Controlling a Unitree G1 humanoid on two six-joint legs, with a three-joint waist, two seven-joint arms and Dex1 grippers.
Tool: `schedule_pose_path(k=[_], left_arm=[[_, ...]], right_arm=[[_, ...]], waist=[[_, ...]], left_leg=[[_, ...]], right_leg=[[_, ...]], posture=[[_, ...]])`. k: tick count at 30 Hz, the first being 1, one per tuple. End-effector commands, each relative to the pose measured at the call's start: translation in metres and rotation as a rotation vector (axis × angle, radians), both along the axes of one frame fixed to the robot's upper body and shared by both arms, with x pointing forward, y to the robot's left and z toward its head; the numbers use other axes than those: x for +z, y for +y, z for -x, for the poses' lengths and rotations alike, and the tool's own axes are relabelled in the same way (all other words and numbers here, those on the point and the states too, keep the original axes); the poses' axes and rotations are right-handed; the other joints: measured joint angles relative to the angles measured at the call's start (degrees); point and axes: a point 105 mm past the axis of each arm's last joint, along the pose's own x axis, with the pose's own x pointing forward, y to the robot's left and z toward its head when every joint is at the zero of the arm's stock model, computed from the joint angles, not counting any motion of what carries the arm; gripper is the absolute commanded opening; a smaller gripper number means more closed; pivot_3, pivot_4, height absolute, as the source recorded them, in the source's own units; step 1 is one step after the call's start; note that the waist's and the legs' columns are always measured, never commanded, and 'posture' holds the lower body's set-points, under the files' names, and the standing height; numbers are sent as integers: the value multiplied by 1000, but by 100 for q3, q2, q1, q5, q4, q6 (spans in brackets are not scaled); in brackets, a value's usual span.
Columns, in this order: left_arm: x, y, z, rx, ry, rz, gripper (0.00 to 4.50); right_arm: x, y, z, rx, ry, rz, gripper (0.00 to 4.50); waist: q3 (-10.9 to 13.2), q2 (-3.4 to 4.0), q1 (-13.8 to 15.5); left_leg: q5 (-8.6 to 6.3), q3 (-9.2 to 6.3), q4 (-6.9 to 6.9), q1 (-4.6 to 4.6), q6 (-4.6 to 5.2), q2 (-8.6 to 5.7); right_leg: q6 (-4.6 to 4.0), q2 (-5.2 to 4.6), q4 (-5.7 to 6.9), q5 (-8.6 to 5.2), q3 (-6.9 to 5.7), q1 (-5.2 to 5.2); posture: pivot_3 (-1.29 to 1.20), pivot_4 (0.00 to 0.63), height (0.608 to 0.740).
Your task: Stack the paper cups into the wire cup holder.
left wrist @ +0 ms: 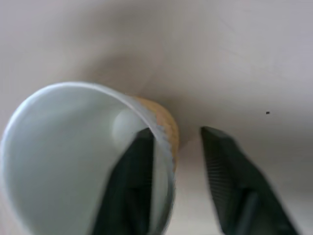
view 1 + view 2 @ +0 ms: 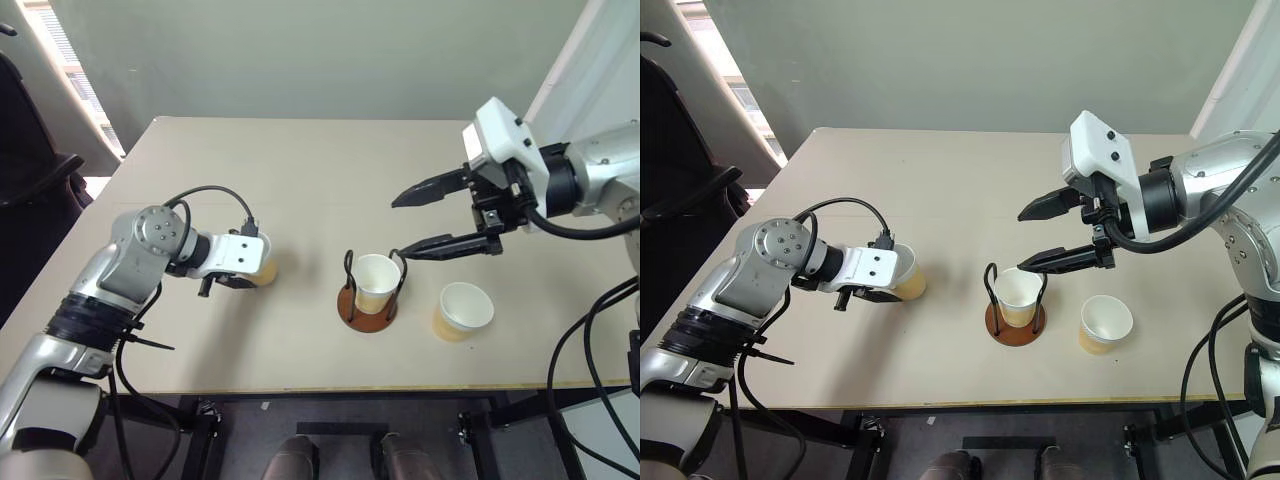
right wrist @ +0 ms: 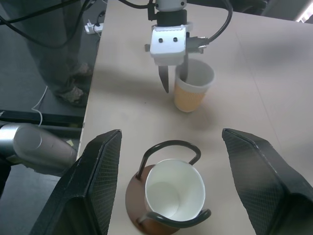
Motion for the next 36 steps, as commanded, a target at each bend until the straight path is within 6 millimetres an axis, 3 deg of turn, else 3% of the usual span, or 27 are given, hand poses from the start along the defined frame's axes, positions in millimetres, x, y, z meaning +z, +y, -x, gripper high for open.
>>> schedule_pose_path(k=[1,7,13,20,27,36], left_arm=[[27,-9,-2,-35,-42,55,54],[62,-32,0,-127,-78,126,54],[95,-68,9,-268,-97,205,54],[122,-115,29,-470,-24,291,54],[131,-145,44,-595,42,329,54],[109,-160,47,-651,152,295,54]], right_arm=[[14,-4,4,7,-63,-25,3397],[10,-16,7,15,-52,-5,3397],[8,-39,4,-44,34,-42,3397],[23,-37,3,-46,23,-153,3397],[29,-42,5,-90,1,-182,3397],[32,-56,10,-191,-42,-195,3397]], waist=[[0,0,4],[-1,-1,14],[0,-1,27],[0,-1,24],[0,-2,27],[1,-1,55]], left_leg=[[0,0,0,-1,0,0],[-4,0,1,-5,4,-1],[-6,1,3,-8,5,-3],[-7,3,6,-6,6,-2],[-9,3,10,-7,10,-2],[-15,3,17,-13,20,-2]], right_leg=[[0,0,0,0,0,0],[6,-2,-3,4,-1,1],[26,-4,-7,13,0,2],[49,-3,-7,26,1,6],[62,-4,-13,26,2,12],[83,-4,-43,35,2,26]], posture=[[0,150,740],[0,150,740],[0,150,740],[0,150,740],[0,150,740],[0,150,740]])
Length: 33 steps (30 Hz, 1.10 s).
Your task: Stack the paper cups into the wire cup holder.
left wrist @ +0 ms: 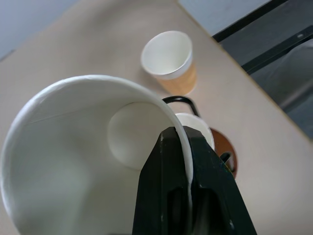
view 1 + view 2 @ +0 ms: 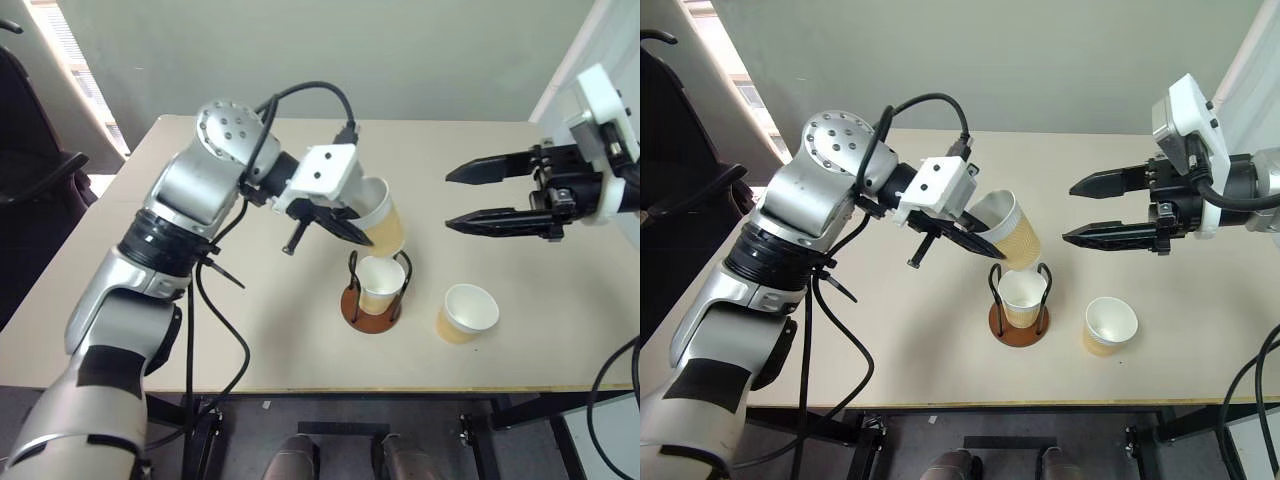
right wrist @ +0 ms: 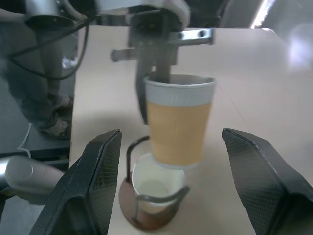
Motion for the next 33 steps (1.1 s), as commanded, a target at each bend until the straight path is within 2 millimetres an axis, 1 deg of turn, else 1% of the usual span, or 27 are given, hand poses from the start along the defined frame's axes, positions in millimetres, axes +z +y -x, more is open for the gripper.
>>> schedule_pose_path(k=[1,5,7,9,12,15,18,21,22,28,29,30,32,33], left_arm=[[0,-5,7,-70,3,-38,54],[-12,-5,3,-76,-6,-82,54],[-20,-6,-2,-80,-22,-107,54],[-24,-10,-3,-87,-20,-110,54],[-28,-16,-6,-94,-26,-112,54],[-30,-23,-4,-113,-16,-102,54],[-34,-27,-4,-127,-24,-117,54],[-36,-28,-6,-136,-52,-156,586],[-35,-29,-6,-138,-56,-162,862],[-24,-34,-9,-152,-102,-165,2842],[-23,-34,-9,-153,-104,-164,3236],[-22,-36,-9,-155,-107,-159,3502],[-18,-39,-9,-155,-105,-135,4203],[-14,-41,-8,-149,-93,-107,4464]], right_arm=[[14,-4,10,-21,-80,-9,3397],[14,-4,12,-35,-85,-11,3397],[13,-6,13,-45,-86,-9,3397],[13,-6,13,-49,-86,-8,3397],[12,-5,14,-51,-85,-8,3397],[11,-5,14,-54,-81,-4,3397],[10,-6,13,-57,-73,2,3397],[9,-6,13,-60,-69,7,3397],[9,-6,13,-61,-69,7,3397],[9,-6,13,-65,-68,11,3397],[9,-6,13,-66,-68,12,3397],[9,-7,12,-69,-68,13,3397],[9,-8,11,-80,-73,17,3397],[8,-10,10,-93,-80,23,3397]], waist=[[0,0,4],[0,0,9],[0,1,14],[0,1,31],[0,1,48],[0,1,54],[0,1,57],[0,1,58],[0,1,61],[0,1,62],[0,1,62],[0,1,62],[0,1,63],[0,1,64]], left_leg=[[-1,0,4,-1,1,0],[-6,1,20,-6,11,0],[-7,1,24,-9,12,0],[-11,1,29,-11,19,0],[-17,1,37,-15,29,-2],[-20,2,42,-22,34,-5],[-21,3,42,-23,36,-6],[-21,3,41,-22,36,-5],[-21,3,41,-23,36,-5],[-22,4,45,-24,38,-7],[-23,4,44,-24,38,-7],[-23,5,44,-24,39,-7],[-23,5,44,-24,39,-7],[-23,5,44,-24,39,-7]], right_leg=[[2,0,-3,1,0,2],[8,0,-15,4,0,8],[14,0,-23,7,0,10],[18,0,-30,10,0,15],[28,-1,-45,16,0,23],[36,-4,-52,20,1,22],[41,-5,-53,20,2,22],[44,-4,-52,18,2,22],[44,-4,-52,18,2,22],[49,-6,-53,20,4,23],[49,-6,-54,20,4,23],[50,-6,-53,19,5,23],[51,-6,-53,19,5,23],[52,-6,-53,19,4,23]], posture=[[0,150,740],[0,150,740],[0,150,740],[0,150,740],[0,150,740],[0,150,740],[0,150,740],[0,150,740],[0,150,740],[0,150,740],[0,150,740],[0,150,740],[0,150,740],[0,150,740]])
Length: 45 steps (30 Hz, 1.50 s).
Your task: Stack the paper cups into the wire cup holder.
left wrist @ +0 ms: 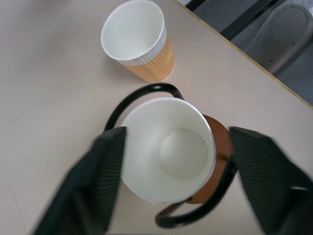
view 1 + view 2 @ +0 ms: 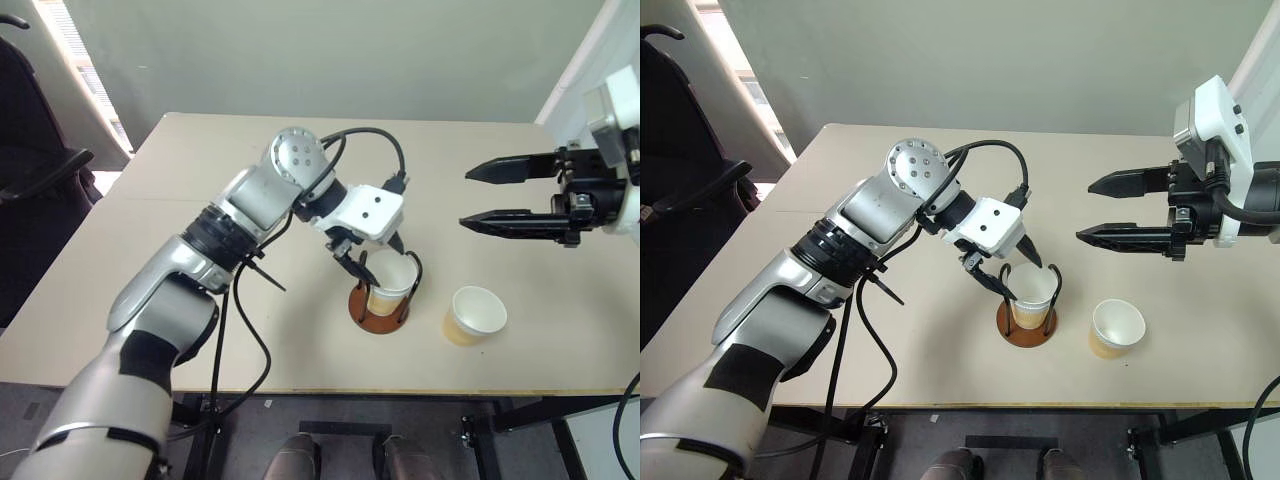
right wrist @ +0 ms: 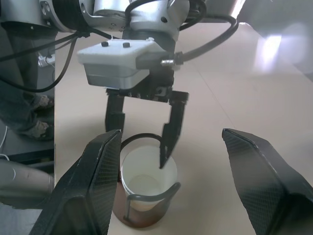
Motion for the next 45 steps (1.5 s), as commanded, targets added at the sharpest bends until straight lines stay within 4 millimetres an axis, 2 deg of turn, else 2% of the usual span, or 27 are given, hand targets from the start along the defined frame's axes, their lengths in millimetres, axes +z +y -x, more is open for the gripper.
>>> schedule_pose_path(k=[1,4,8,10,13,16,19,25,36,39,45], left_arm=[[23,-6,4,-19,-2,73,4464],[37,3,0,44,70,158,4464],[51,30,2,109,169,269,4464],[50,42,9,127,233,298,4464],[38,61,16,165,273,305,4464],[37,73,21,182,288,353,4464],[43,80,27,152,280,418,4464],[42,92,27,184,277,429,4464],[42,103,20,264,248,454,4464],[39,106,19,280,240,441,4500],[37,109,20,290,237,434,4500]], right_arm=[[5,-4,1,-36,-52,25,3397],[-7,-9,0,-90,-7,63,3397],[-30,-8,11,-112,76,145,3397],[-46,-11,14,-139,108,218,3397],[-70,-14,19,-156,156,306,3397],[-87,-17,25,-159,198,351,3397],[-101,-25,26,-175,218,417,3397],[-128,-34,26,-197,242,505,3397],[-154,-37,18,-193,213,607,3397],[-158,-32,15,-183,202,601,2833],[-161,-31,10,-179,190,620,697]], waist=[[0,0,9],[0,0,10],[0,4,3],[-3,9,-16],[-4,11,-11],[-3,10,32],[-3,10,59],[-4,10,35],[-3,10,13],[-3,9,-3],[-3,9,-2]], left_leg=[[0,0,0,-1,0,0],[-1,3,1,-3,1,-1],[0,5,-6,-1,-2,1],[1,9,-7,1,-4,1],[1,11,-1,3,-10,0],[1,10,9,1,-12,-2],[-1,9,22,0,-8,-7],[-16,12,31,26,15,-7],[-17,10,31,32,17,-7],[-18,11,29,32,18,-6],[-19,10,27,31,19,-6]], right_leg=[[1,0,0,0,0,0],[6,-1,-2,0,1,0],[12,2,0,-4,2,-3],[14,4,-1,-7,6,-5],[24,3,4,-19,7,-1],[25,1,2,-21,9,1],[26,-4,3,-21,9,7],[23,-6,6,-23,9,33],[21,-4,9,-18,10,37],[22,-4,8,-17,11,37],[22,-5,5,-17,10,37]], posture=[[0,150,740],[0,150,740],[0,150,740],[0,150,740],[0,150,740],[0,150,740],[0,150,740],[0,150,740],[0,150,740],[0,150,740],[0,150,740]])
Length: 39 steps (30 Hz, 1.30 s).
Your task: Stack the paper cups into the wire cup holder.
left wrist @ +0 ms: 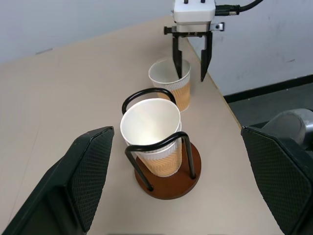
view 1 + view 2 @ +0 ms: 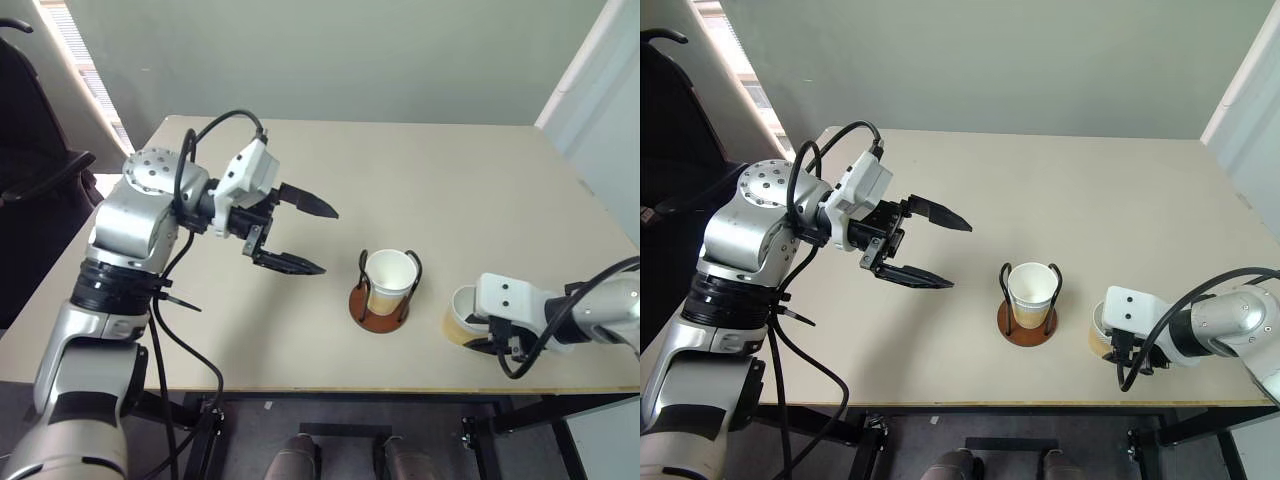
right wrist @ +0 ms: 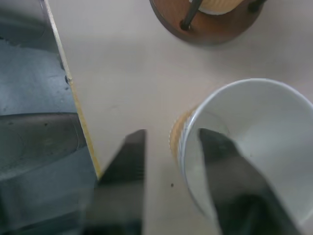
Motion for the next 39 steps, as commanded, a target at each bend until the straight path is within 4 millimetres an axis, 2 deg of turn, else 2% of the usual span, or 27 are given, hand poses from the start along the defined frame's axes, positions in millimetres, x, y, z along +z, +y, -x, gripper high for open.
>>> schedule_pose_path(k=[1,2,6,11,16,19,24,28,39], left_arm=[[8,5,4,1,-47,3,4500],[8,5,5,2,-46,2,4500],[5,8,5,10,-32,13,4500],[3,8,6,18,-26,46,4500],[1,5,6,22,-24,83,4500],[-2,2,9,18,-2,99,4500],[-13,-2,18,6,40,104,4500],[-17,-3,23,4,68,100,4500],[-16,5,21,62,75,94,4500]], right_arm=[[9,1,-5,16,-50,12,389],[10,2,-6,20,-54,11,34],[27,5,-11,25,-90,-45,34],[84,18,-13,62,-156,-188,34],[126,31,-17,152,-261,-182,34],[139,44,-17,234,-293,-164,34],[146,70,-17,353,-297,-157,34],[140,86,-16,429,-266,-148,34],[113,85,-22,481,-206,-57,34]], waist=[[0,0,-2],[0,0,-2],[1,-1,-3],[1,1,-19],[2,1,-17],[2,1,-29],[2,1,-62],[2,1,-60],[2,1,-62]], left_leg=[[-1,1,0,0,0,0],[-1,1,0,0,0,0],[-1,-1,-5,0,-1,0],[0,5,-13,0,-2,-1],[1,0,-24,1,-5,0],[3,1,-29,1,-7,1],[7,-3,-34,3,-14,6],[11,-7,-37,0,-20,6],[12,-7,-35,3,-23,5]], right_leg=[[0,0,-1,0,0,0],[0,0,-1,0,1,0],[-1,1,-1,-1,0,-1],[-6,1,-1,-4,4,-7],[-20,2,-2,-12,1,-10],[-23,2,3,-14,1,-17],[-31,5,5,-19,-2,-22],[-33,5,5,-20,-5,-26],[-42,3,14,-24,-6,-25]], posture=[[0,150,740],[0,150,740],[0,150,740],[0,150,740],[0,150,740],[0,150,740],[0,150,740],[0,150,740],[0,150,740]])
